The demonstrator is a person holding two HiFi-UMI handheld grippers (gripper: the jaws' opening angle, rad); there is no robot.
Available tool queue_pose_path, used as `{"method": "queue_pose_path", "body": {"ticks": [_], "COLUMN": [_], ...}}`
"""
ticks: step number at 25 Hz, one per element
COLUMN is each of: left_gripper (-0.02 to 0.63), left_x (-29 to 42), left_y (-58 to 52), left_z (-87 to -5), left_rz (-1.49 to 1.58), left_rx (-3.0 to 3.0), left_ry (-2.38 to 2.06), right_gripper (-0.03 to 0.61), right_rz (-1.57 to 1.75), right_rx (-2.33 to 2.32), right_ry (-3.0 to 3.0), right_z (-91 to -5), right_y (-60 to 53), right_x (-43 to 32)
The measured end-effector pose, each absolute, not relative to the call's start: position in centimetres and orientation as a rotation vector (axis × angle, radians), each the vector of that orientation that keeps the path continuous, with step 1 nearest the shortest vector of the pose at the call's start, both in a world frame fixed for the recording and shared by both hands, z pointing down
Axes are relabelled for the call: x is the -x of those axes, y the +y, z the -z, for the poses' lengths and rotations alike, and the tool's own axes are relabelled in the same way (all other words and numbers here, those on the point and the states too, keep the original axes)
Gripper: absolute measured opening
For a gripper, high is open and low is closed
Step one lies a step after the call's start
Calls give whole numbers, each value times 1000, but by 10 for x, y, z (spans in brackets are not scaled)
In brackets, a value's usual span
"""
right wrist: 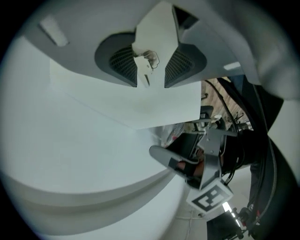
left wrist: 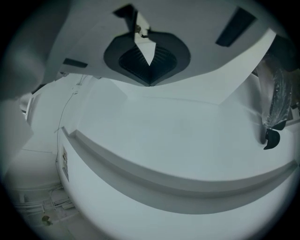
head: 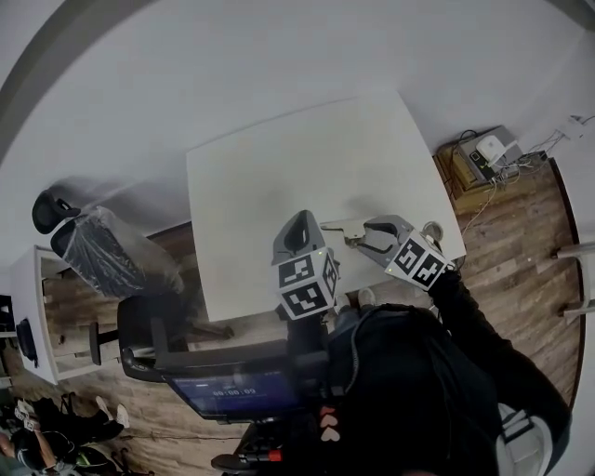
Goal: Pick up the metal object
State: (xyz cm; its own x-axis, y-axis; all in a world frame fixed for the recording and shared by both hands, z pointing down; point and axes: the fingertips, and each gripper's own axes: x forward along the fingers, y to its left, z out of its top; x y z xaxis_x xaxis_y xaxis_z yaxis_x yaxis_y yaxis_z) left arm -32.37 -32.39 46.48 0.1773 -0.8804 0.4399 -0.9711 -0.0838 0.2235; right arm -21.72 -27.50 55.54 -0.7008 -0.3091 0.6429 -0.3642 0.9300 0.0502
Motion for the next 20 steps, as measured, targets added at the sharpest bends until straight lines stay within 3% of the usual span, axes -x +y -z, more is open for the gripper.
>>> {"method": "queue_pose_path", "body": {"ticks": [2,20], "left_gripper": [-11,-11], "left_x": [325,335], "left_y": [-323,-320], "left_z": [-465,-463], "left_rz": [-262,-246], "left_rx": [-1990,-1959], "left_ry": [-1746,-1791], "right_gripper": [171,165], "right_rz": [-59,185], "right_rx": [-394,-279], "right_ry": [-2323,-1998], "right_z": [-574,-659], "right_y": [-270,-293], "right_x": [220,228]}}
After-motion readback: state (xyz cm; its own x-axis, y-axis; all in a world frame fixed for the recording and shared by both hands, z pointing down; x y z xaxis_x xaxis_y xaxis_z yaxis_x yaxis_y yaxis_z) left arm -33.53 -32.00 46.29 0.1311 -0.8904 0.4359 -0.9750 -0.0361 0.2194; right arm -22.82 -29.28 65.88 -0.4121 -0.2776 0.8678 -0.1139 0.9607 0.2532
